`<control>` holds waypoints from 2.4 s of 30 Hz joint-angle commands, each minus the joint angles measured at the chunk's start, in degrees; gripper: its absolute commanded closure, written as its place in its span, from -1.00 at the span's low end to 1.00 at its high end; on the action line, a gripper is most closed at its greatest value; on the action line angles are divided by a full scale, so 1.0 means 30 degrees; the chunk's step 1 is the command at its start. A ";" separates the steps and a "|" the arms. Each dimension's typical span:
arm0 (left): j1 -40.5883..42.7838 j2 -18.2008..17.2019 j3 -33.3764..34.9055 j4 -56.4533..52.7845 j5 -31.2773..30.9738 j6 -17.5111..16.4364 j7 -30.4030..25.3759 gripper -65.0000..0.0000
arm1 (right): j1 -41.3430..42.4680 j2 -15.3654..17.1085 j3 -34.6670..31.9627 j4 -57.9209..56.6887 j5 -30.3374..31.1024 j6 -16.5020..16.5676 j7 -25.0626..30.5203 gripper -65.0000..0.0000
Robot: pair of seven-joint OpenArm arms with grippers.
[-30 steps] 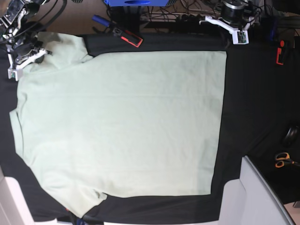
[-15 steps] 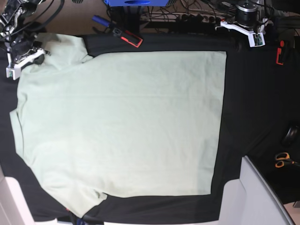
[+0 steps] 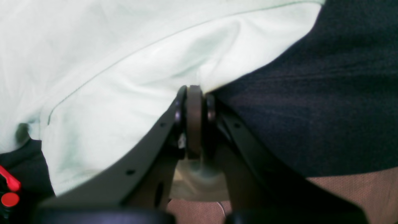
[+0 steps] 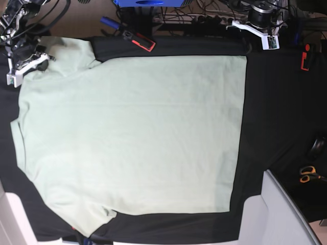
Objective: Fold the T-shirt properly
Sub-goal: 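Lower the left gripper onto the hem corner of the same edge and pinch, then lift the shirt edge with both grippers and fold it over onto the shirt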
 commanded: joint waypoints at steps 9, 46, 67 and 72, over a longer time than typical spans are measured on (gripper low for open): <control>-0.0657 -0.0101 0.0080 -0.0403 -0.0089 0.0107 -0.0513 0.24 | -0.0004 -0.0769 -0.0469 -0.0853 -0.0621 0.0624 -0.2020 0.99; -0.0686 -0.1595 0.0373 -0.1516 -0.8323 -0.2765 -0.0338 -0.14 | 0.0142 -0.0506 -0.0498 -0.0882 -0.0651 0.0624 -0.2020 0.99; -0.2561 -0.1507 0.3450 -0.3509 -0.8294 -0.2765 -0.0338 -0.12 | 0.0201 -0.0506 -0.0498 -0.0882 -0.0651 0.0624 -0.2020 0.99; -0.2561 -0.1507 0.3274 -0.3538 -0.8294 -0.2765 -0.0367 0.37 | 0.0201 -0.0506 -0.0498 -0.0882 -0.0651 0.0624 -0.2020 0.99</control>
